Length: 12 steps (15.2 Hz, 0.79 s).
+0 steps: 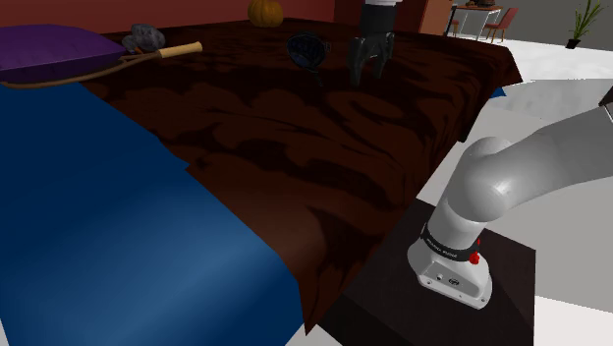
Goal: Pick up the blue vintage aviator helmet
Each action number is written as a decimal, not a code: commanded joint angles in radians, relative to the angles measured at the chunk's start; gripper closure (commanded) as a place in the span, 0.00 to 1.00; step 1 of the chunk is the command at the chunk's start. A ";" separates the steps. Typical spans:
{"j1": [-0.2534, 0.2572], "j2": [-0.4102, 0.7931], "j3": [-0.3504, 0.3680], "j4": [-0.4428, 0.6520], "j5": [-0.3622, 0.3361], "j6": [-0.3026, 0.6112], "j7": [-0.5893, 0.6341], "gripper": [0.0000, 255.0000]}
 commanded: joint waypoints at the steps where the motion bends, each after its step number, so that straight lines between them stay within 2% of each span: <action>1: 0.000 0.000 0.000 0.000 0.000 0.000 0.000 0.00; 12: -0.047 0.404 -0.091 0.396 0.055 0.038 0.044 0.00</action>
